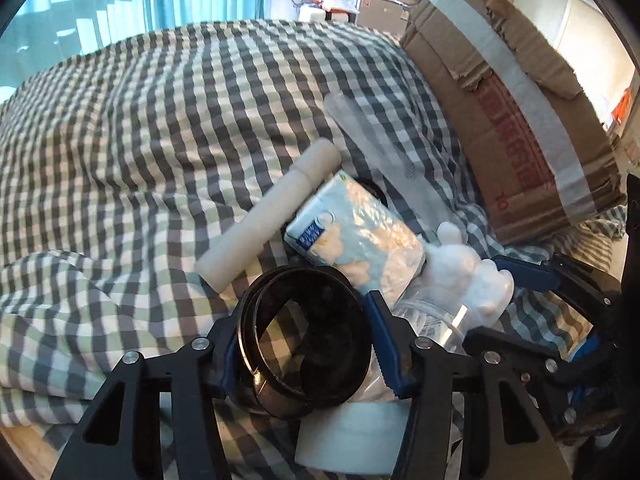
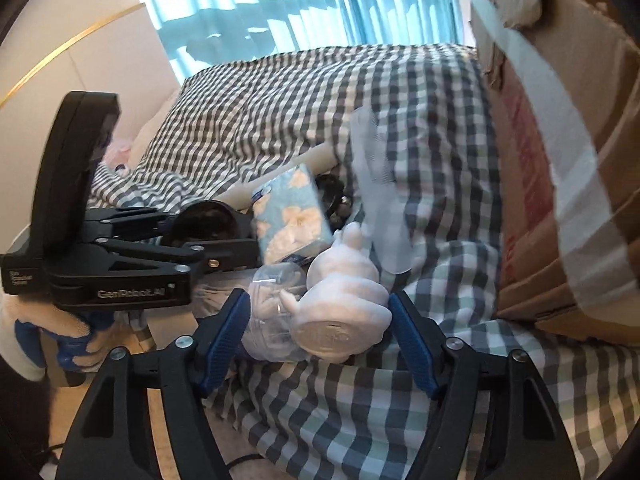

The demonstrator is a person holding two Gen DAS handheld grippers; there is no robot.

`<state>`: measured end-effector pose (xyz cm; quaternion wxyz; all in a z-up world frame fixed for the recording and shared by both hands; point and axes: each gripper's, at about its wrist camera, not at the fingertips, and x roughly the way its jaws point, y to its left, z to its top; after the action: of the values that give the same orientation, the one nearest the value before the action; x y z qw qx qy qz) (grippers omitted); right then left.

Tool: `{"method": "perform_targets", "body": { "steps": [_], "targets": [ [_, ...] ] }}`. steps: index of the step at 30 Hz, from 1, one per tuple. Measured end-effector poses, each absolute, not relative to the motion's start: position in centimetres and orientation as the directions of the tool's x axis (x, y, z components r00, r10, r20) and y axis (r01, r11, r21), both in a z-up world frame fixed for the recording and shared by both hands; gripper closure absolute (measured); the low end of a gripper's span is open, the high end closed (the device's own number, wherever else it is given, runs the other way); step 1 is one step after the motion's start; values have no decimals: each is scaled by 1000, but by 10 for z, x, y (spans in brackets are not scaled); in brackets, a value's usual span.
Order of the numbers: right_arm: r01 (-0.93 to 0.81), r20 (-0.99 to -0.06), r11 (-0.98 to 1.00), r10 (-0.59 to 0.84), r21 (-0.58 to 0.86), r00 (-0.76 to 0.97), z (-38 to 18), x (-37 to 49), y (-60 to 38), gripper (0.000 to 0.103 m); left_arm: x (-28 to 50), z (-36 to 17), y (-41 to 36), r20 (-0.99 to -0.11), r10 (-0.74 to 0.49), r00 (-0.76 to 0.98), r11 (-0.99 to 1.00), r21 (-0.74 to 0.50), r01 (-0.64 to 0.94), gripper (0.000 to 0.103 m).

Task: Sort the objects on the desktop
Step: 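Grasp the black ring with the left gripper, then grasp the white plush bunny with the right gripper, then carry the black ring and white plush bunny over the cardboard box with both grippers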

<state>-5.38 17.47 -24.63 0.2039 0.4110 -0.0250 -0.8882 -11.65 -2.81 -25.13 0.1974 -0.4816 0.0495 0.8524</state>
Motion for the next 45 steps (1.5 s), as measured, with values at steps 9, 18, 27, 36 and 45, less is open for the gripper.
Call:
{"method": "perform_targets", "body": {
  "steps": [9, 18, 27, 36, 45],
  "targets": [
    [332, -713, -930, -340, 158, -613, -236, -48, 182, 72, -109, -229, -35, -807, 298, -510, -915, -89, -393, 48],
    [352, -721, -931, -309, 96, -620, -228, -41, 181, 102, -101, -212, -37, -768, 309, -562, -918, -87, -386, 48],
    [367, -812, -925, -286, 95, -509, -250, -50, 168, 46, -90, -178, -53, -697, 318, -642, -930, -99, -353, 48],
    [378, -800, -926, -241, 20, -549, -248, -44, 160, 53, -79, -144, -75, -627, 316, -712, -942, -119, -314, 48],
    [366, -624, -930, -272, -24, -733, -176, -17, 163, 53, -56, -98, -91, -534, 302, -790, -951, -116, -285, 48]
  ]
}}
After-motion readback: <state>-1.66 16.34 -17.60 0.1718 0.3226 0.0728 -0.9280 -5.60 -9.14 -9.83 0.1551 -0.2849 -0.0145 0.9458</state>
